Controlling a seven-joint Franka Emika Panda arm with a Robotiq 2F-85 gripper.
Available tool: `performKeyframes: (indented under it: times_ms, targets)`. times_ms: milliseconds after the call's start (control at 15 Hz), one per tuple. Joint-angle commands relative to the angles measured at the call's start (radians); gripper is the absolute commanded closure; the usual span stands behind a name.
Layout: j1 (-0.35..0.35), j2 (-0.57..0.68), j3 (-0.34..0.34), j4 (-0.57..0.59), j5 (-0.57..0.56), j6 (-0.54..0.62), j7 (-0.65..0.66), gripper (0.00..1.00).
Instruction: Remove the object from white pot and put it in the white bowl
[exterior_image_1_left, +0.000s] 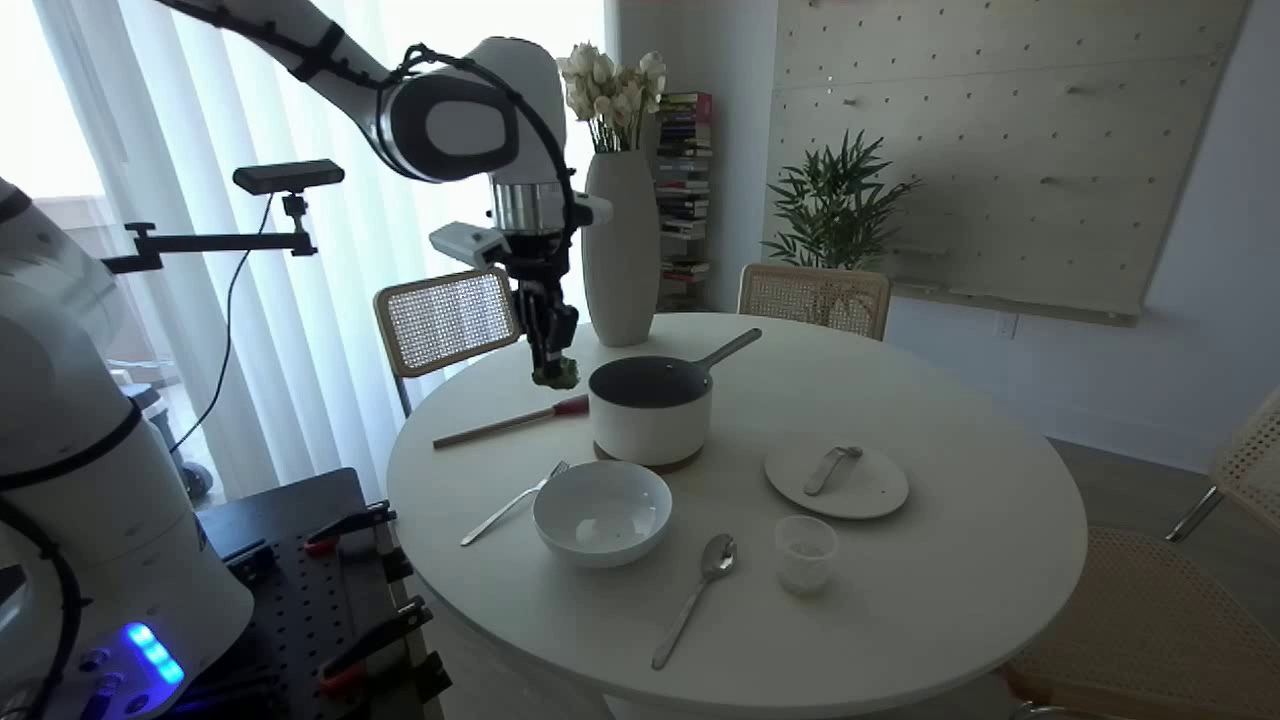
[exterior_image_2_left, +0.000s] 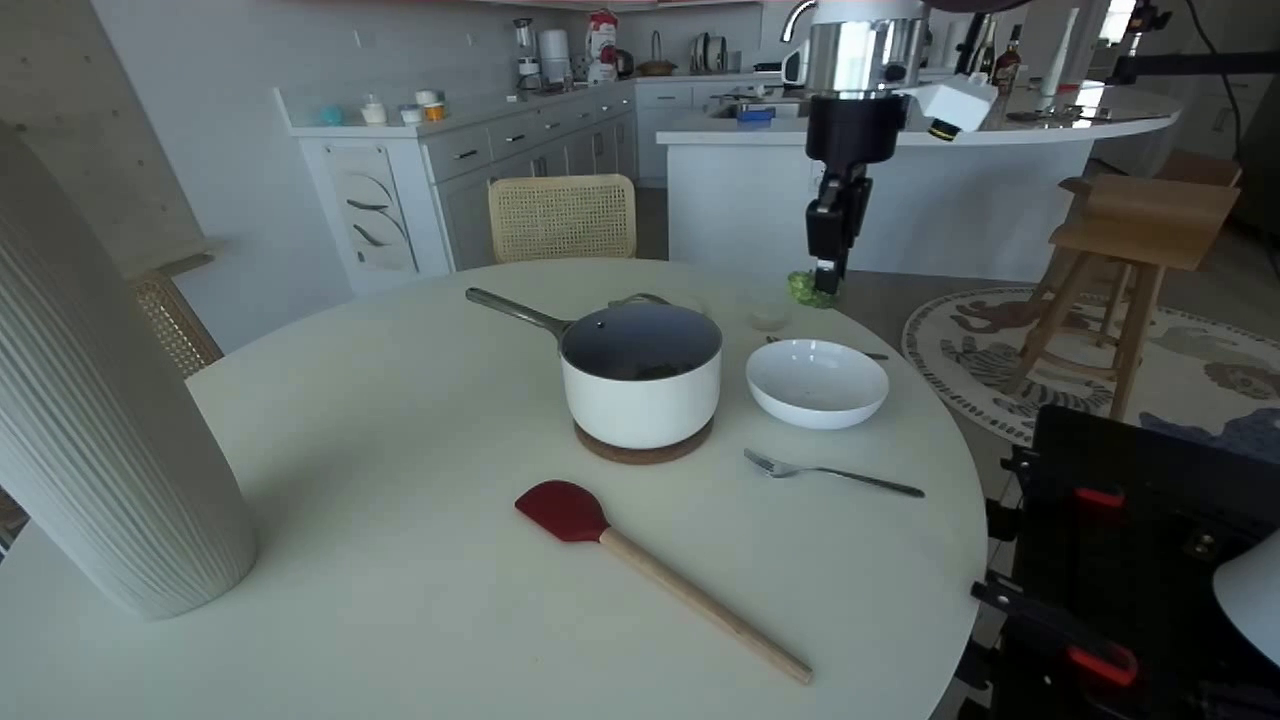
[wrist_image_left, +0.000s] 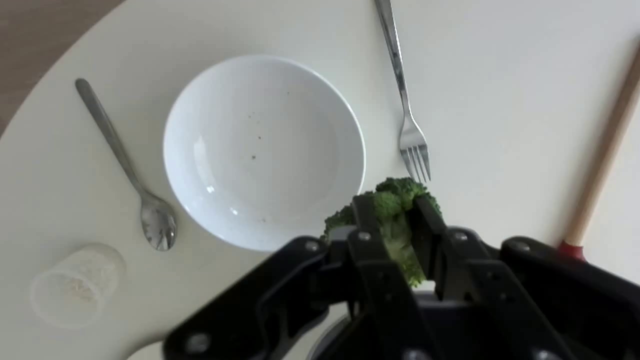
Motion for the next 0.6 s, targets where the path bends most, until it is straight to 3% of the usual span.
performKeyframes:
  times_ms: [0, 333, 533]
  targets:
    - [-0.026, -0.135, -0.009, -0.140, -0.047, 0.034, 0.007, 0.94]
    - [-0.073, -0.177, -0.005, -0.225, -0.117, 0.095, 0.045, 0.94]
    - [-0.121, -0.128, 0.011, -0.191, -0.192, 0.150, 0.101, 0.94]
